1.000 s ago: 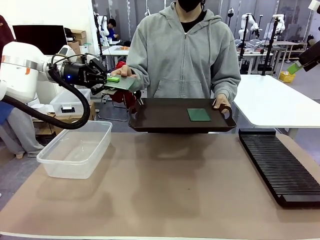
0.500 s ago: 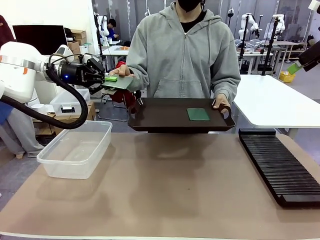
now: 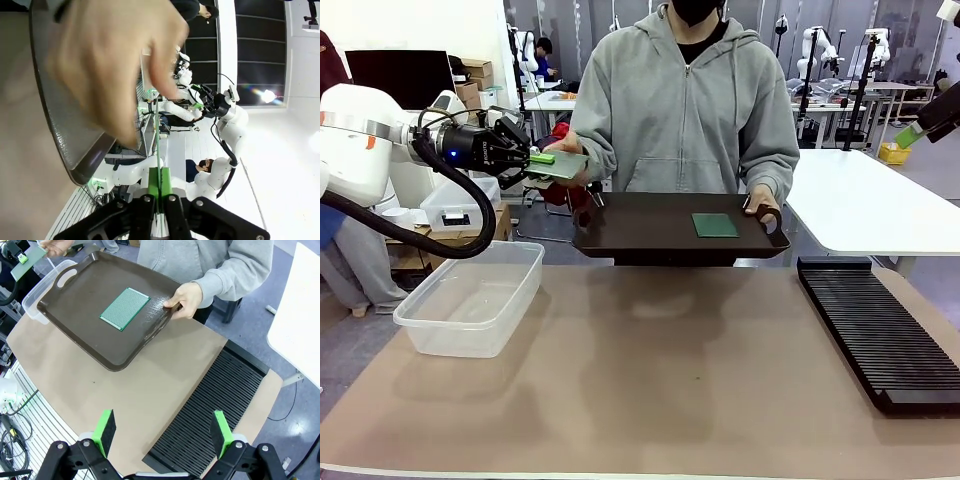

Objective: Sort PCBs into racks and boxes based on the side picked up.
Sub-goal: If the short side of the Blank PCB is picked up, insert it into the PCB Rack ; if the long side is picked up, place it in the Organizing box.

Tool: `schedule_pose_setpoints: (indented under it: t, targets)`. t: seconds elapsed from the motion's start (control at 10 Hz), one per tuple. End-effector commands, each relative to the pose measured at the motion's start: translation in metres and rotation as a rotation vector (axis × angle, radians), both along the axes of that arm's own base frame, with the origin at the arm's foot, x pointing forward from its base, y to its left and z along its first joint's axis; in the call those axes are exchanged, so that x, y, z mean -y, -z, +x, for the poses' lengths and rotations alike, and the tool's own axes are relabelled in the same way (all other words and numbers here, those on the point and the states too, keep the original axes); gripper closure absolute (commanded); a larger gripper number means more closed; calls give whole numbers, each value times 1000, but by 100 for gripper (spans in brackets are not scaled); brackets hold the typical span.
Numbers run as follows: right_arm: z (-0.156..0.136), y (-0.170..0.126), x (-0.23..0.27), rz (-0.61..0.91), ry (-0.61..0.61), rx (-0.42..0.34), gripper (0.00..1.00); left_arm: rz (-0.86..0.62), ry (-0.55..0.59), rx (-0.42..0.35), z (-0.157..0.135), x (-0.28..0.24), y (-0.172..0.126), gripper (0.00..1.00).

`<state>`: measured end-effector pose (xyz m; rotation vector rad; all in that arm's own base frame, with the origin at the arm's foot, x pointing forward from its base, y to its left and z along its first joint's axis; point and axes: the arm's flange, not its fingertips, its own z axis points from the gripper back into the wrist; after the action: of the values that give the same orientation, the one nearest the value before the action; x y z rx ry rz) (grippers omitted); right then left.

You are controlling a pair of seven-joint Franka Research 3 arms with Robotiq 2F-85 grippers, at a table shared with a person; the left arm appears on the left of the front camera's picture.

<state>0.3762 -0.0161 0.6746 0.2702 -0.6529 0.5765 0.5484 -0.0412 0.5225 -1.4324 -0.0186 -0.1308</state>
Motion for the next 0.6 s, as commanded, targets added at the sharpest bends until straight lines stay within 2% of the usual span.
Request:
schedule_pose_setpoints:
  t: [0.0, 0.5]
  targets:
    - [0, 1, 0, 0, 0, -2, 0, -5, 10, 5, -1, 0, -1, 100]
    - [0, 1, 0, 0, 0, -2, 0, -5, 10, 5, -1, 0, -1, 100]
